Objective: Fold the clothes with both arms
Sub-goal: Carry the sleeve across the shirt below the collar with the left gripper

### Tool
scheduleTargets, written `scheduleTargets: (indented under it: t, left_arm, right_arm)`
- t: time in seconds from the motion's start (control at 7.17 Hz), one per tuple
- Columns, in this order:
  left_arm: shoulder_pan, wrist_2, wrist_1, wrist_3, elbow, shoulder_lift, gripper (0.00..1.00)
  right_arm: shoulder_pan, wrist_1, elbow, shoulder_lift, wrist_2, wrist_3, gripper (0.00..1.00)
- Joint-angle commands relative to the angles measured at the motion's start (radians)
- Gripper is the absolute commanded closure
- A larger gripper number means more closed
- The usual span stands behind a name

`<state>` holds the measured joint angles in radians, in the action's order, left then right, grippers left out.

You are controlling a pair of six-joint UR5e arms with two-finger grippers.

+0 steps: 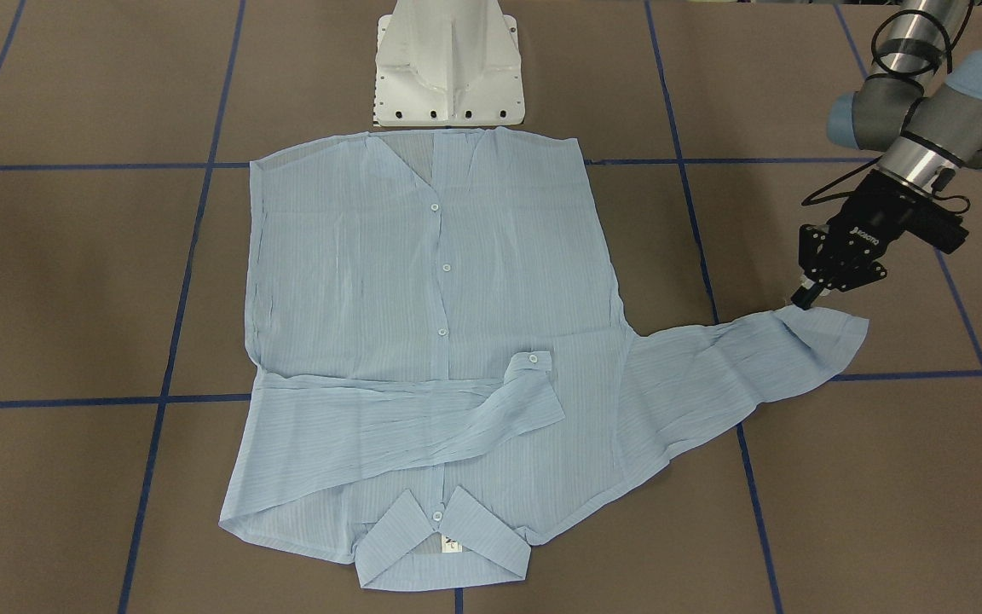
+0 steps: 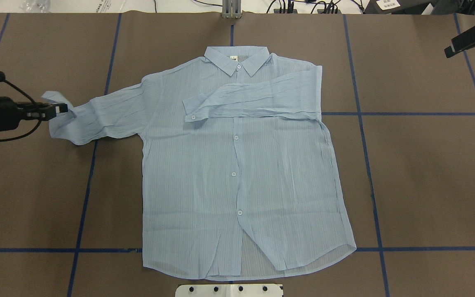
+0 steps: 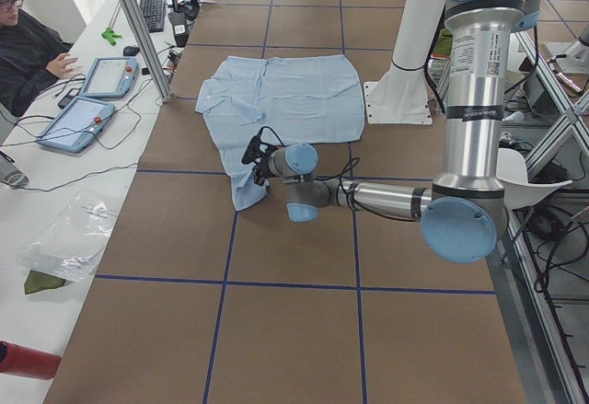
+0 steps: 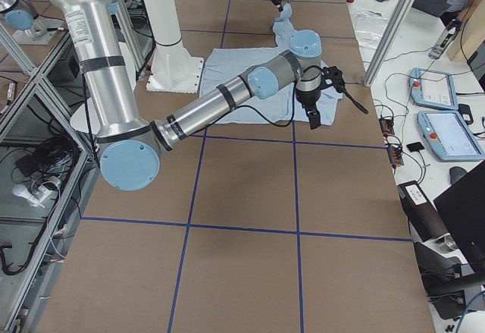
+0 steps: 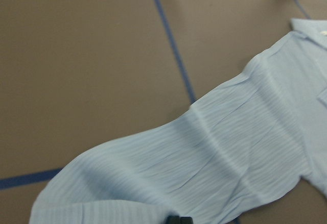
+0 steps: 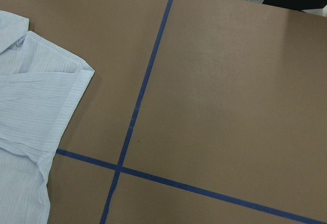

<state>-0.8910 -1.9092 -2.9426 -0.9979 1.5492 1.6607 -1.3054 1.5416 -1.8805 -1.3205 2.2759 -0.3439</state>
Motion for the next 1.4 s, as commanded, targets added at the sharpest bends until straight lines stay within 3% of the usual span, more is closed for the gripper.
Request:
scheduleTargets:
  t: [0.0,0.42,0.7,1.26]
  left_arm:
    - [0.006,-0.002,0.151,-0.109,-0.012,0.228,1.0]
    - [0.105,0.025,0.426,-0.207,-0.072,0.524,1.0]
    - [0.177,0.134,0.471,-0.238,-0.177,0.678,1.0]
    - [0.294,0.206,0.471,-0.223,-0.314,0.853,1.0]
  right_arm:
    - [0.0,0.002,0.0,0.0,0.001,-0.001,0.0]
    - [0.0,0.002,0.001,0.0,0.001,-0.004,0.0]
    - [0.0,0.002,0.001,0.0,0.002,-0.004,0.0]
    - [0.0,0.002,0.004,0.0,0.001,-0.004,0.0]
